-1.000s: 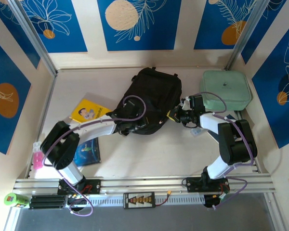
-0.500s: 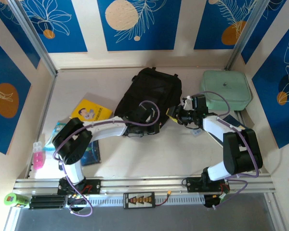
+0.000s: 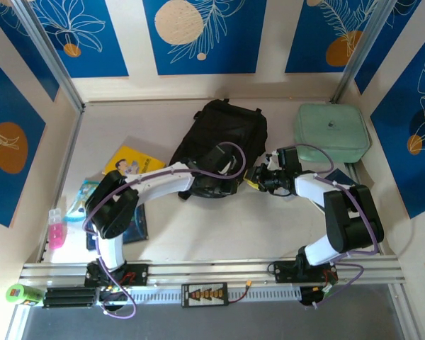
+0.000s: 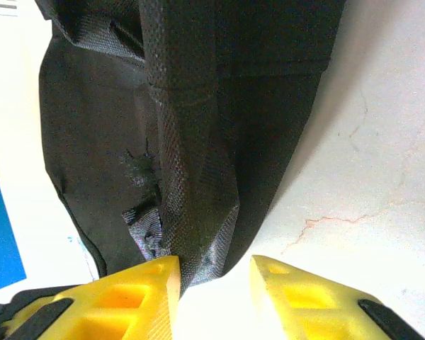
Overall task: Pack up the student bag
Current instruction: Unzip the student bag at the center of the table.
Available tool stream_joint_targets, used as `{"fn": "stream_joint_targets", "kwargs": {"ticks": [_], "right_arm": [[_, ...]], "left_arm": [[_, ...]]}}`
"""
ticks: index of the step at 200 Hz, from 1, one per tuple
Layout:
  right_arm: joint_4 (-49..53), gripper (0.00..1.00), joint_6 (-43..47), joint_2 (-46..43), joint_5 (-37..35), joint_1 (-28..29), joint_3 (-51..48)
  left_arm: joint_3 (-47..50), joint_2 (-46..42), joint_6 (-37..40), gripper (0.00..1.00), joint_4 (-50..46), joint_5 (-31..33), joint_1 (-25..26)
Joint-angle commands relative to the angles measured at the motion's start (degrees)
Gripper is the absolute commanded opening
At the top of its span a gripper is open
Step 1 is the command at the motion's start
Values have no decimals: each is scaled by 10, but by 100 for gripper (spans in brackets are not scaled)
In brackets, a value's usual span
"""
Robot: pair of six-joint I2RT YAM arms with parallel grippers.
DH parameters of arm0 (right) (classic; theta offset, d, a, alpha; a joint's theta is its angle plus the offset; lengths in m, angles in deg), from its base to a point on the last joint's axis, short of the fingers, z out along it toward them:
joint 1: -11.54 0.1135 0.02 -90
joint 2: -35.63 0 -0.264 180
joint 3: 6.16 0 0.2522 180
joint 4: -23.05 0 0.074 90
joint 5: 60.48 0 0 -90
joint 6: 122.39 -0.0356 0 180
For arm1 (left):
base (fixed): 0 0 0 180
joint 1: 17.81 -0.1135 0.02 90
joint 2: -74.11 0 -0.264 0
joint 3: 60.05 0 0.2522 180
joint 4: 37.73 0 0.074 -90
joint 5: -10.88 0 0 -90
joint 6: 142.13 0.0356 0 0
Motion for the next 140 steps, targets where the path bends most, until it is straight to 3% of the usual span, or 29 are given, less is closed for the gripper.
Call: {"fn": "stream_joint_targets", "kwargs": {"ticks": [1, 68, 82, 104, 140], "right_arm": [[-20, 32, -15, -26, -4, -14, -25], [-18, 36, -16, -107, -2, -56, -70], [-12, 36, -14, -117, 0, -64, -76], [-8, 36, -12, -128, 2, -72, -81], [-7, 36, -13, -134, 0, -72, -85]], "left_arm": [[-42, -25, 35, 31, -42, 27, 8], [-216, 112, 131, 35, -119, 67, 7], [-252, 135, 149, 34, -132, 67, 6], [-289, 164, 158, 24, -149, 80, 2], [-305, 185, 165, 24, -147, 54, -2]]}}
